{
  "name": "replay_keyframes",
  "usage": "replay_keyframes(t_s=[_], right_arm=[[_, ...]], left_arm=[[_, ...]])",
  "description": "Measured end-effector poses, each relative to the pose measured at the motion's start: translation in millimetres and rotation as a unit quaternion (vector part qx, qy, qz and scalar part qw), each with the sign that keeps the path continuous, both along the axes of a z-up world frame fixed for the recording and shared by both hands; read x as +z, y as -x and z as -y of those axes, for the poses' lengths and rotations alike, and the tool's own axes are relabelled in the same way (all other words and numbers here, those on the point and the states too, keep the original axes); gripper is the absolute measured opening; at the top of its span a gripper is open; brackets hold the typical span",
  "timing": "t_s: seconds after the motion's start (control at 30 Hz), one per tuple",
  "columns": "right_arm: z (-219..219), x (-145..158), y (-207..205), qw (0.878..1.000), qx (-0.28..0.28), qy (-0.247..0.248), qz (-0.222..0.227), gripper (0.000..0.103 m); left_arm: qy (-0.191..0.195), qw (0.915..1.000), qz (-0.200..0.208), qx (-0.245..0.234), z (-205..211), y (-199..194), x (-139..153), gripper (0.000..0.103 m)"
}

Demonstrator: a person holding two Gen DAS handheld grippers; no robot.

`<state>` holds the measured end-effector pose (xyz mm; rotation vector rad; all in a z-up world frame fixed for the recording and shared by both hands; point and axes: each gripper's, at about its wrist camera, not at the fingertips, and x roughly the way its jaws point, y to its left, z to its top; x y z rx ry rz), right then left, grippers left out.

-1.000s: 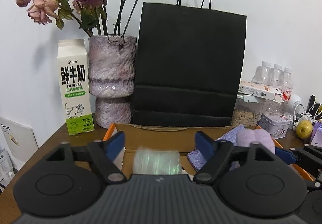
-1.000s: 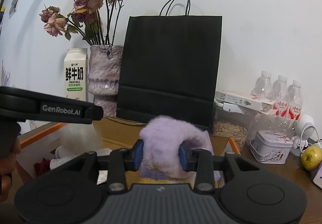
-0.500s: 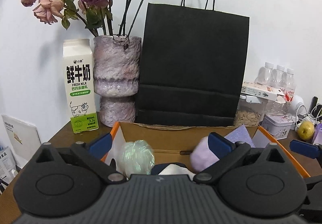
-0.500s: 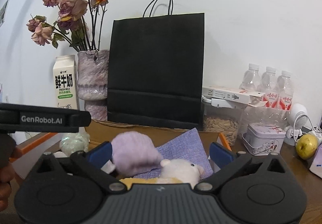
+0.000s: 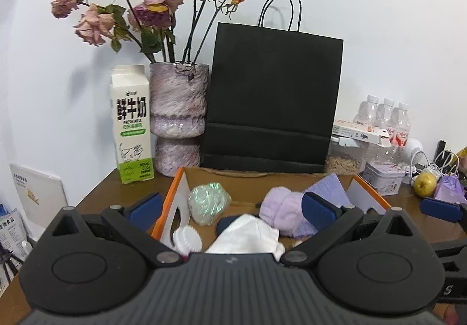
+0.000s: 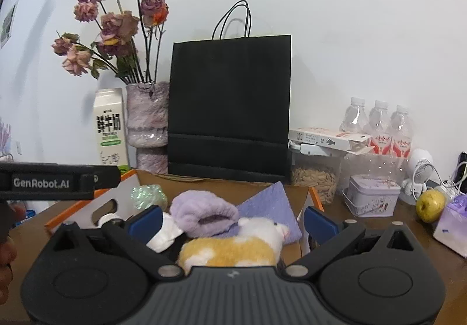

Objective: Organize objects

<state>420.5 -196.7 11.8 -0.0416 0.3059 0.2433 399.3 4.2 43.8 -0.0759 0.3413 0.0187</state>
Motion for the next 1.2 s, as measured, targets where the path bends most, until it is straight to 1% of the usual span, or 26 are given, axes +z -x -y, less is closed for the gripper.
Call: replay_keyframes(t_s=[0.4,0.7,1.03,1.2], right_arm=[[15.3,12.6,74.1,1.0,-0.007,-0.004,-0.023,0.103],[27.3,12.3,137.1,0.999,0.0,-0.004,-0.037,0.103],[39.4,17.0,205.4,0.999,-0.001,-0.008,-0.047,0.103],[42.1,20.6,231.8,0.999,-0.002,-0.008,-0.047,0.103]], left_arm=[[0.002,0.9998,-0.02,-0.002,0.9,76.9,4.2,0.103],[-0.011,0.9989,-0.046,0.0,4.2,142.0,-0.3,0.103],[-0.016,0.9987,-0.048,-0.008,11.4,212.6,4.3,0.103],[-0.013,0.9988,-0.046,-0.012,12.0,240.2,7.8,0.103]])
